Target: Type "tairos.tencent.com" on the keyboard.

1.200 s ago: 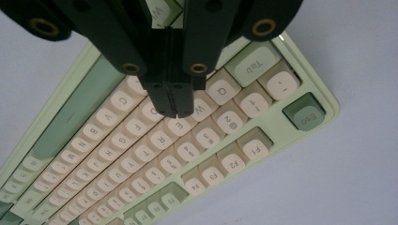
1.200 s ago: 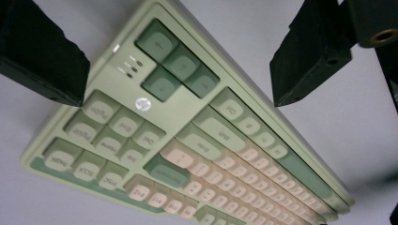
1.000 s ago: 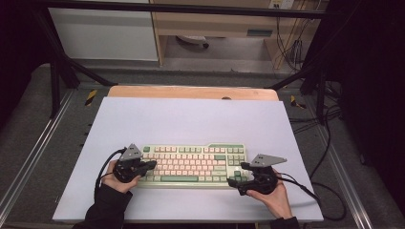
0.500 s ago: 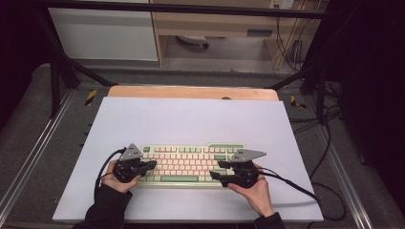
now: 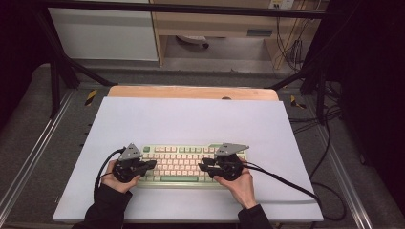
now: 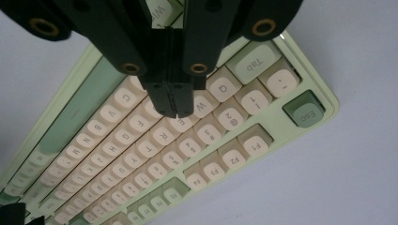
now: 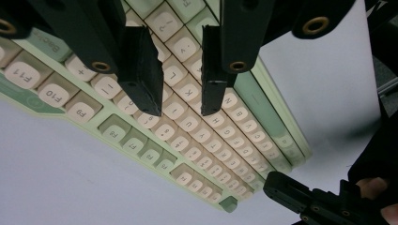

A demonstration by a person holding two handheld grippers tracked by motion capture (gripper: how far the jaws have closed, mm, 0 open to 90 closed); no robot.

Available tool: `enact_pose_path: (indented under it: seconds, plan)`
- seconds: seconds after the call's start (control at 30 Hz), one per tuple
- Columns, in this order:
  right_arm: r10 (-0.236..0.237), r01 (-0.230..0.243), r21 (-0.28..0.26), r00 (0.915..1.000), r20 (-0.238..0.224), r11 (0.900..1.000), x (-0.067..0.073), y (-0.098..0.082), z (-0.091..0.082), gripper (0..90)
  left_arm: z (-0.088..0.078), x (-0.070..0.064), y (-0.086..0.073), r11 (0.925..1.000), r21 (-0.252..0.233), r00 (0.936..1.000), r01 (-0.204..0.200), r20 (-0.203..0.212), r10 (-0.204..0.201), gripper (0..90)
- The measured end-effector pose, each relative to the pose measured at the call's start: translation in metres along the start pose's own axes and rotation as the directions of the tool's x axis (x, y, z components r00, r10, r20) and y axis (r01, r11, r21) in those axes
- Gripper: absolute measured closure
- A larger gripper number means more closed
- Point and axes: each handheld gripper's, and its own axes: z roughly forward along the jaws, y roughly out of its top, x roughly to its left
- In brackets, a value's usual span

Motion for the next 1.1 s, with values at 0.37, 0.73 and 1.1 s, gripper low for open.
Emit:
enact_pose_path:
  seconds: [0.37,0.73,1.1]
  plan:
    - [0.028,-0.028,0.025,0.9995,0.017,0.999,0.002,0.004,0.025,84.6,0.0,-0.001,0.0,1.0,0.002,1.0,-0.003,-0.001,0.003,89.8]
    - [0.057,-0.058,0.043,0.998,0.028,0.997,0.0,0.008,0.042,90.0,0.0,0.0,0.0,1.0,0.001,1.0,-0.003,-0.001,0.003,89.8]
    - [0.062,-0.064,0.059,0.9975,0.034,0.996,-0.003,0.008,0.051,90.0,0.001,-0.001,0.0,1.0,0.002,1.0,-0.004,-0.002,0.004,89.8]
